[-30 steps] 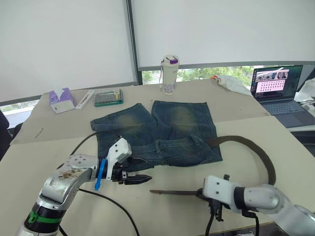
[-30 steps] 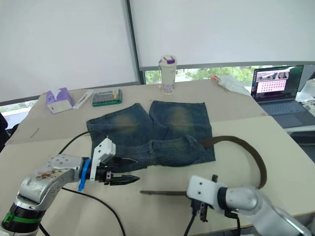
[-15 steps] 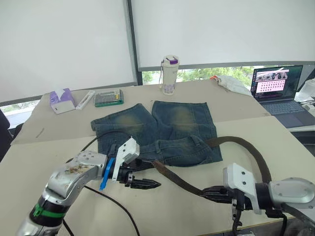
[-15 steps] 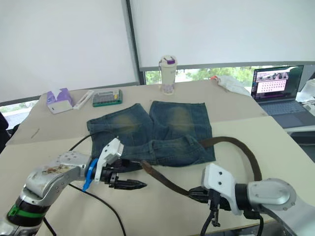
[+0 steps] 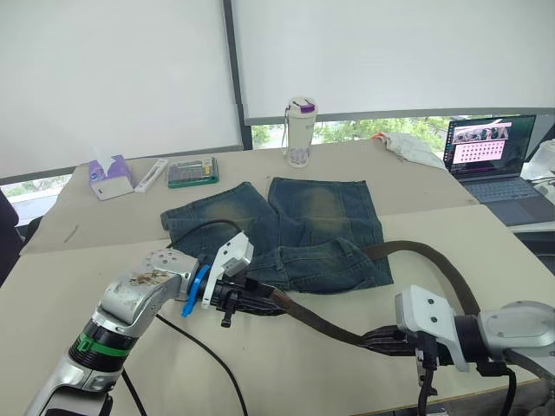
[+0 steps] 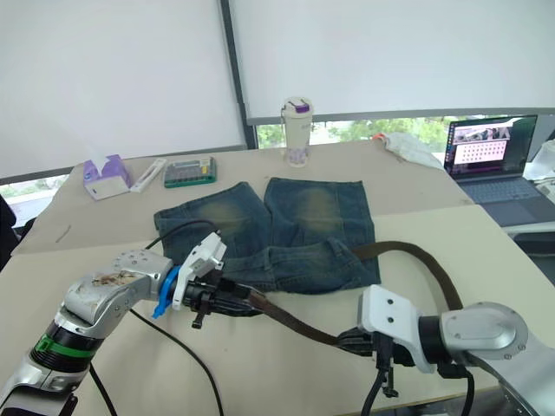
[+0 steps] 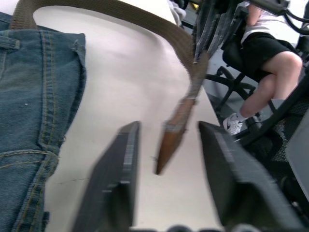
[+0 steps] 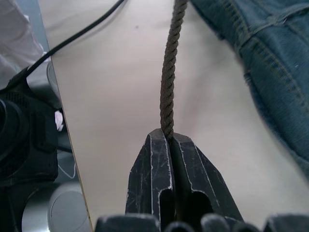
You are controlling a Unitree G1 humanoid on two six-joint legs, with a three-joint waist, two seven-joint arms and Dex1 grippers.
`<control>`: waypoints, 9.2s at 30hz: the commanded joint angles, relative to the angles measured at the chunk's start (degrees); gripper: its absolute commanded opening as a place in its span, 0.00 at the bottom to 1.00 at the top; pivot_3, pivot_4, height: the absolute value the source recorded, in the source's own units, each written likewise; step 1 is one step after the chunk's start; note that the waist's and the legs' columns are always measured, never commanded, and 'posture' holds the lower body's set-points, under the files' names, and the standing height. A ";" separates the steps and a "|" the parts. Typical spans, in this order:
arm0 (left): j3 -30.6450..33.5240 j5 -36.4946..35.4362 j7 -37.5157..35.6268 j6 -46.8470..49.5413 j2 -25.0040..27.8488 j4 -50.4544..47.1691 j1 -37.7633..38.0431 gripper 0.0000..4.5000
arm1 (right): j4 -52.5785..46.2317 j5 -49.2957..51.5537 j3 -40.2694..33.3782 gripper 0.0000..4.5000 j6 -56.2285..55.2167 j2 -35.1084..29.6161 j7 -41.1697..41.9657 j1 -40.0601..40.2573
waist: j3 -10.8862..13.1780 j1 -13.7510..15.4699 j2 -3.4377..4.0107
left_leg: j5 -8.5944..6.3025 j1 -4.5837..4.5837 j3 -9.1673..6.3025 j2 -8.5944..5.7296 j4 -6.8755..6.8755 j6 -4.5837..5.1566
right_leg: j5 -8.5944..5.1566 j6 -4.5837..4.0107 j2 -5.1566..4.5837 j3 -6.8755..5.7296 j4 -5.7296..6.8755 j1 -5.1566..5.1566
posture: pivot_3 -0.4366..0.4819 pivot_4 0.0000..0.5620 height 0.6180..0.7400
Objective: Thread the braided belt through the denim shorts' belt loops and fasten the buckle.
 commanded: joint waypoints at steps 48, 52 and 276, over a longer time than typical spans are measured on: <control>31.48 -36.85 43.80 50.14 -30.31 14.07 -16.30 0.00 | 0.91 58.86 -3.68 0.40 -5.95 27.97 -61.56 -7.03 | -0.01 -0.17 0.00 | 0.32 -0.02 -0.03 -0.06 -0.04 -0.56 | 0.01 0.03 0.01 0.12 0.03 -0.06 | 0.48 0.27 1.00; 32.59 -39.49 44.74 50.14 -29.93 15.43 -16.94 0.00 | 1.26 59.92 -3.81 0.40 -6.11 28.39 -62.14 -7.26 | -0.02 -0.18 0.01 | 0.32 -0.01 -0.04 -0.06 -0.04 -0.56 | 0.01 0.02 0.01 0.12 0.03 -0.07 | 0.48 0.27 1.00; 6.74 5.55 22.88 -8.78 -5.43 -6.34 16.03 0.99 | 43.15 -5.09 8.32 0.00 19.67 39.96 -32.16 -39.88 | -0.26 -1.46 0.28 | 0.50 -0.19 0.23 0.09 -0.87 -0.25 | 0.35 -0.45 0.06 0.31 0.05 -1.04 | 0.48 0.27 1.00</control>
